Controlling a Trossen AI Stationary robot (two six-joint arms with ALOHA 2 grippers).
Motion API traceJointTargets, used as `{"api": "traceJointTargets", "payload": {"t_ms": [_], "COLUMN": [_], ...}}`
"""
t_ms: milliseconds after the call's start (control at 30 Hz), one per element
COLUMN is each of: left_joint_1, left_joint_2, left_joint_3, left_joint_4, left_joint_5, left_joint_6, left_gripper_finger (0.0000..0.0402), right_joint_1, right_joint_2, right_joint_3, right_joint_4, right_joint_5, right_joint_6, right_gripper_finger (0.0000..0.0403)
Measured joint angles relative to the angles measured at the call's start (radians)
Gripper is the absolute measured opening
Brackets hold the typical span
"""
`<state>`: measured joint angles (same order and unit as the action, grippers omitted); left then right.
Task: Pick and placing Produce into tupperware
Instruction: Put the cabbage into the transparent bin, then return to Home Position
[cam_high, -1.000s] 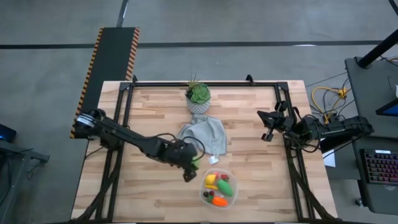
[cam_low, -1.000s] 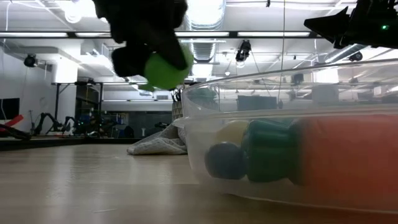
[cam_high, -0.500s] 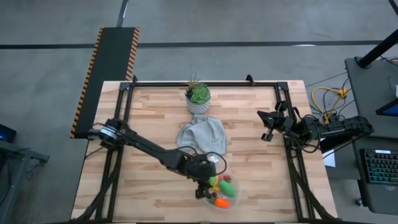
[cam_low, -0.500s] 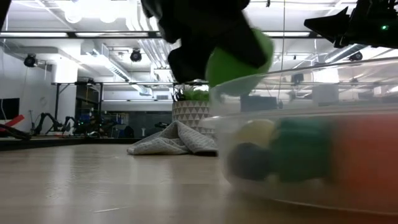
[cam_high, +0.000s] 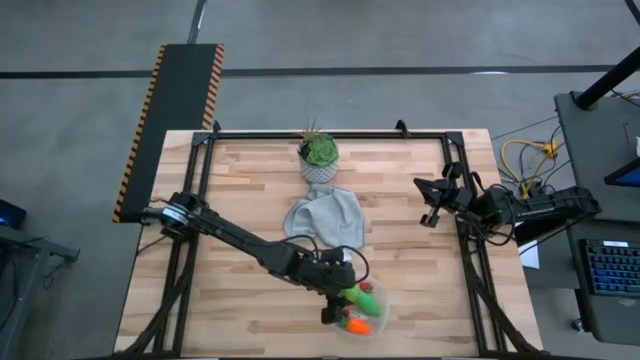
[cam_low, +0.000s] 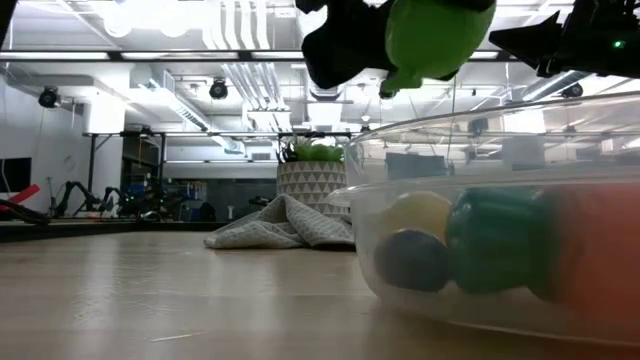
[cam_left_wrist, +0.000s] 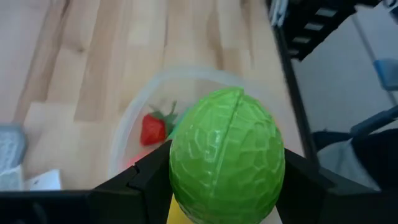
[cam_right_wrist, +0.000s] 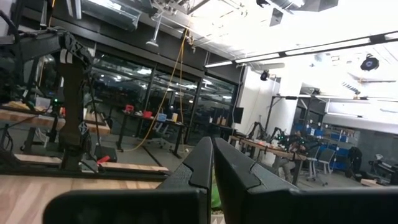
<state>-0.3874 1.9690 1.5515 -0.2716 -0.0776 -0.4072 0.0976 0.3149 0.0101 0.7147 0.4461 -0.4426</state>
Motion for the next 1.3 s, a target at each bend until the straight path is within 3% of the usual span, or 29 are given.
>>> {"api": "traceJointTargets", "payload": {"t_ms": [667,1067,1300], "left_joint_1": [-0.001,-0.003,-0.001], "left_joint_2": [0.087,0.087,0.056], "left_joint_3": [0.005,0.004,0.015], "left_joint_4": [0.065,0.082,0.082], "left_joint_5": [0.11,0.159,0.11], "left_joint_6": [0.022,0.031,0.126], "left_gripper_finger": [0.0202,0.0309,0.0319], "right_joint_1": [0.0,0.0,0.0], "right_joint_2": [0.001,0.002,0.002], "right_joint_3": [0.0,0.0,0.0], "right_joint_4": [-0.003,-0.003,-0.003], "right_joint_5": [0.0,0.0,0.0], "right_joint_6": [-0.003,-0.004,-0.004], "right_gripper_finger": [0.0009,0.0009,0.0009]}}
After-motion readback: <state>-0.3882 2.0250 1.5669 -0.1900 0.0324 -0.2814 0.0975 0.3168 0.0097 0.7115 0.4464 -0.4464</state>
